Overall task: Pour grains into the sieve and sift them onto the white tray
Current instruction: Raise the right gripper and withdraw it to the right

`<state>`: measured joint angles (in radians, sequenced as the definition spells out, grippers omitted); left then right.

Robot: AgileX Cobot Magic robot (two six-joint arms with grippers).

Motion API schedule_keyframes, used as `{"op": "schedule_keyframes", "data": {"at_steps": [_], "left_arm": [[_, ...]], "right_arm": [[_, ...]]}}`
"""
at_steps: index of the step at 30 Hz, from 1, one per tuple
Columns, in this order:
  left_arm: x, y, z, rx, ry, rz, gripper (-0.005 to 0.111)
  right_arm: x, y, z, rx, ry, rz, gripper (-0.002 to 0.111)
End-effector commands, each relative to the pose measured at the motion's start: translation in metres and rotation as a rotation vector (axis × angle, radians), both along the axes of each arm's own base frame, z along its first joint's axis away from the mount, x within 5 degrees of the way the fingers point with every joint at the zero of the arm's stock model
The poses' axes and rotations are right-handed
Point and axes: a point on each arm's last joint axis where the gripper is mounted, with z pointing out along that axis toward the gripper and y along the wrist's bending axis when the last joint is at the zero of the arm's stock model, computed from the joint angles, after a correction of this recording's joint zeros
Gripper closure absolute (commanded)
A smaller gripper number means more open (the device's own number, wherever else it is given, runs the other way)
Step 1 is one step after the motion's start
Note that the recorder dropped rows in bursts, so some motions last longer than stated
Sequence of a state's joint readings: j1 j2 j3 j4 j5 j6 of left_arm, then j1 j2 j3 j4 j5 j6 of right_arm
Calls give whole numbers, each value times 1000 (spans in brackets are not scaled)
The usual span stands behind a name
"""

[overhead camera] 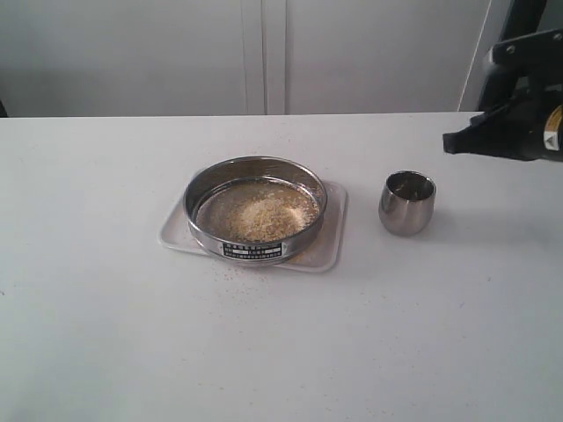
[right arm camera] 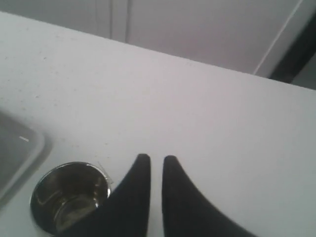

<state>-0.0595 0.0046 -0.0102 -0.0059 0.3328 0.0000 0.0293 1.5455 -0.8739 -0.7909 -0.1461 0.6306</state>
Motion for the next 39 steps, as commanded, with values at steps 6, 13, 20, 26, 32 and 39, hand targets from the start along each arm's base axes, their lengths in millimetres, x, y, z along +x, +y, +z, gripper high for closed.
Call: {"op": "schedule_keyframes", "data": {"at_steps": [6,13,20,26,32,39], "left_arm": [[0,-1,-3,-11,9,-1,107],[0,-1,-3,-11,9,-1,107],[0,0,-3,1,9,0,107],[0,1,-3,13,8,1,107],[1,1,-1,13,-19,3,107],[5,-5,10,-254,-120,40,107]], "right_arm": [[-34,-26,32,-174,82,-197,108],[-57,-47,15,-364,408,-336,108],[-75,-37,3,-241,638,-299,108],[-84,-25,10,-140,633,-209,108],[-94,-18,17,-24,502,-199,108],[-114,-18,15,21,334,-204,108]]}}
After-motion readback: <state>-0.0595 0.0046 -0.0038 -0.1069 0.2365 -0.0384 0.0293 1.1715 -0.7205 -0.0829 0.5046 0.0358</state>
